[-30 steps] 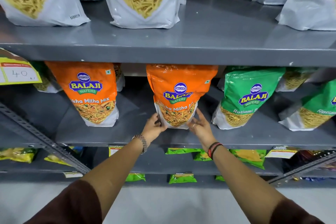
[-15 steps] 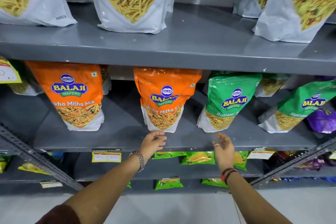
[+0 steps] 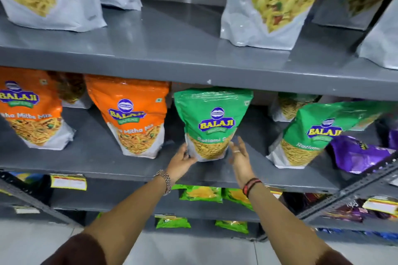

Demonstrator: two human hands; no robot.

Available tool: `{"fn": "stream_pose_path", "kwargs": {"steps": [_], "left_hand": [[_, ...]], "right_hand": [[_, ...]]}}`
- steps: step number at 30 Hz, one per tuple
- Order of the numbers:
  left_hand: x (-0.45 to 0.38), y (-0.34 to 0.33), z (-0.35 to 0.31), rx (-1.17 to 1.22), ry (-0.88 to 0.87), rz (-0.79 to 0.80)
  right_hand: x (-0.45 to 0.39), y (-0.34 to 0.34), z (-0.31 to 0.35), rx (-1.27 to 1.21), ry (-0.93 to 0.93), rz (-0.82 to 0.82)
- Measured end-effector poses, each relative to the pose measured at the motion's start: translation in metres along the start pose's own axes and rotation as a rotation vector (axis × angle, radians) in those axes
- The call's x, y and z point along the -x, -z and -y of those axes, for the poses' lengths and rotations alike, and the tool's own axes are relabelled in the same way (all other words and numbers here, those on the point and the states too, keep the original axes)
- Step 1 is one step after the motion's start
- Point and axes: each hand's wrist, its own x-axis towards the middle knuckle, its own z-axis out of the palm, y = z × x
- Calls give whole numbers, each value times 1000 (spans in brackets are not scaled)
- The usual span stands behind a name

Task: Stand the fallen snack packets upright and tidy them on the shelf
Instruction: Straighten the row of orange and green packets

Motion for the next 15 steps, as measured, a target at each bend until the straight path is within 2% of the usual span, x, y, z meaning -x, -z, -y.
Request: {"fn": "stream_pose_path", "kwargs": {"steps": [2,5,8,15], "left_hand": [[-8,-11,3,-30,21,-39],[-15,-18,8,-65,39,-104],[-23,-23,10,-138,37,-106],[-33,-46,-4,-199,112,-1]], "right_hand": [[-7,-1,1,-41,10,105],[-10,2,-1,-53,22,166],[-10,13,-2,-47,32,181],[-12,45,-1,-91,62,139]]}}
